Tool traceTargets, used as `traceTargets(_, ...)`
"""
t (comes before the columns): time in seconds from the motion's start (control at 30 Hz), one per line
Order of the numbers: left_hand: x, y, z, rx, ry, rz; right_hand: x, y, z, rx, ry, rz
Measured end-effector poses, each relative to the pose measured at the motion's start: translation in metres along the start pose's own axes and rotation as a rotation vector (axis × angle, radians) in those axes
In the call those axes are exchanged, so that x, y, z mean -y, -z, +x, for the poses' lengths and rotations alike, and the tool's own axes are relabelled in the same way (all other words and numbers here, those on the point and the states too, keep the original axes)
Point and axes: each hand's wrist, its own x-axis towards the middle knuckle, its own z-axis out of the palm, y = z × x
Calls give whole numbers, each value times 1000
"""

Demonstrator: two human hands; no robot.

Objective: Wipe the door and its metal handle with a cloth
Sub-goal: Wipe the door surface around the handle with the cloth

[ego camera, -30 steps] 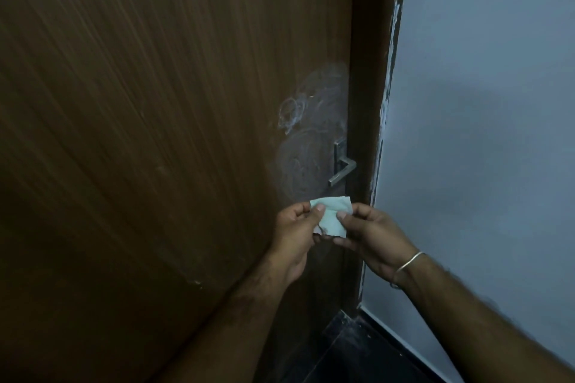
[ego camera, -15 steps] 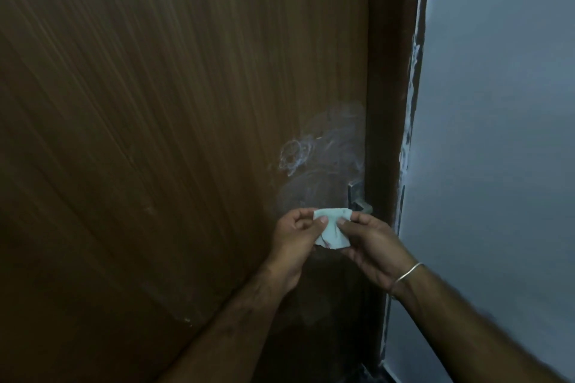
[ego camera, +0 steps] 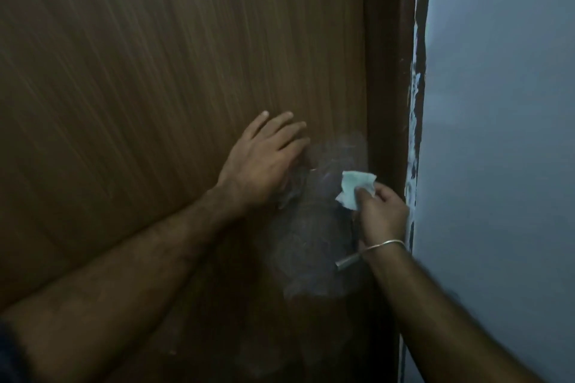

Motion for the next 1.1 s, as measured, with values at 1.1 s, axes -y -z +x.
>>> traceTargets(1.1, 41, -26, 10, -124, -164, 113, 2, -72, 31, -59, 980, -475)
